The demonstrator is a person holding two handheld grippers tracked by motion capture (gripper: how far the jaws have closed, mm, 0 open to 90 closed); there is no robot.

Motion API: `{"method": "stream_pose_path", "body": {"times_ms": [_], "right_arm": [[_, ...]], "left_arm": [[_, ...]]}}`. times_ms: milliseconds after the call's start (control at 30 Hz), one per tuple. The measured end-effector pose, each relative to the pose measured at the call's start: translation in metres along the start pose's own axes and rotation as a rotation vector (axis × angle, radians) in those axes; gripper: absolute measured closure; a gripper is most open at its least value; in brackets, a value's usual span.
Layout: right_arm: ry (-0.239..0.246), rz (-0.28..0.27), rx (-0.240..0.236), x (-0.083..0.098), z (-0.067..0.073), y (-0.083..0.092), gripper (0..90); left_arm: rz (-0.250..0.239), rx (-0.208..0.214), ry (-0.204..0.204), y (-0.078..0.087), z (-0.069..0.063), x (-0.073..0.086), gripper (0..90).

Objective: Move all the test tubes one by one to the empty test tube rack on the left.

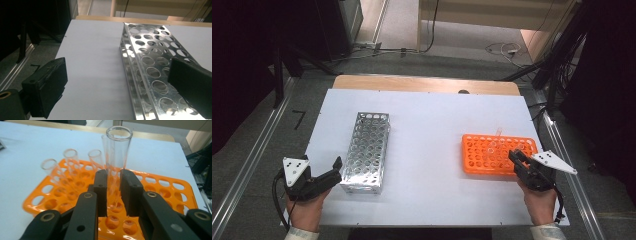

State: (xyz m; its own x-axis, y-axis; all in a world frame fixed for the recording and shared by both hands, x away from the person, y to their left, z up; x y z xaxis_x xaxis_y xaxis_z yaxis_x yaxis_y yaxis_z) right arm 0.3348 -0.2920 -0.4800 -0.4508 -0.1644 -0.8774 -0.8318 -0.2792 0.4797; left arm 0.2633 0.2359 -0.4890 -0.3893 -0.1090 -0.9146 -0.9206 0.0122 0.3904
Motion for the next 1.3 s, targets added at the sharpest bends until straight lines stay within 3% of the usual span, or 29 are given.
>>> {"method": "stream_pose_path", "body": {"times_ms": [300, 500, 533, 600, 800, 867, 900, 967, 1000, 1067, 1100, 1267, 1300], "right_arm": [[0.042, 0.011, -0.094, 0.002, 0.031, 0.023, 73.4], [0.087, 0.018, -0.180, 0.003, 0.062, 0.025, 73.4], [0.087, 0.018, -0.180, 0.003, 0.062, 0.025, 73.4], [0.108, 0.029, -0.227, 0.004, 0.081, 0.023, 73.4], [0.169, 0.051, -0.291, 0.006, 0.114, 0.013, 73.4], [0.180, 0.056, -0.306, 0.007, 0.122, 0.009, 73.4], [0.183, 0.059, -0.314, 0.007, 0.126, 0.008, 73.4], [0.192, 0.061, -0.333, 0.008, 0.133, 0.005, 73.4], [0.193, 0.064, -0.343, 0.009, 0.136, 0.003, 73.4], [0.197, 0.068, -0.351, 0.009, 0.139, 0.002, 73.4], [0.210, 0.076, -0.359, 0.011, 0.145, -0.002, 73.4], [0.230, 0.082, -0.393, 0.012, 0.162, -0.008, 73.4], [0.233, 0.085, -0.402, 0.013, 0.167, -0.010, 73.4]], "left_arm": [[-0.017, 0.049, -0.021, 0.006, -0.015, -0.008, 3.2], [-0.021, 0.123, -0.053, 0.009, -0.042, -0.011, 4.4], [-0.021, 0.123, -0.053, 0.009, -0.042, -0.011, 4.4], [-0.026, 0.144, -0.071, 0.009, -0.051, -0.013, 4.7], [-0.031, 0.218, -0.142, 0.011, -0.090, -0.014, 5.1], [-0.034, 0.225, -0.149, 0.011, -0.096, -0.014, 5.1], [-0.031, 0.247, -0.167, 0.010, -0.107, -0.013, 5.1], [-0.028, 0.259, -0.174, 0.010, -0.112, -0.012, 5.3], [-0.020, 0.277, -0.194, 0.009, -0.122, -0.009, 5.6], [-0.018, 0.286, -0.204, 0.009, -0.127, -0.008, 6.5], [-0.016, 0.303, -0.222, 0.009, -0.136, -0.006, 7.3], [-0.019, 0.343, -0.242, 0.010, -0.152, -0.004, 13.0], [-0.016, 0.370, -0.248, 0.010, -0.160, -0.003, 13.9]]}}
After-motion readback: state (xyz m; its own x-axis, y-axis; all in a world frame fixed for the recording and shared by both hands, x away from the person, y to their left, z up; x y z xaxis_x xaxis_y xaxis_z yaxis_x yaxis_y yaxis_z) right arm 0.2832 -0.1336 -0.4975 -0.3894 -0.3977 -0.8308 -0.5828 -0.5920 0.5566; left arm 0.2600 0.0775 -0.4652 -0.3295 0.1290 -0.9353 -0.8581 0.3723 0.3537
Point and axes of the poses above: each handheld gripper's, and its own axes: y roughly backward along the jaws, x roughly out of its underside, z roughly to its left, the point moved 9 cm from there along -y, roughly forward along the jaws, and after that the axes turned 1 degree about z, right-handed, at the moved point
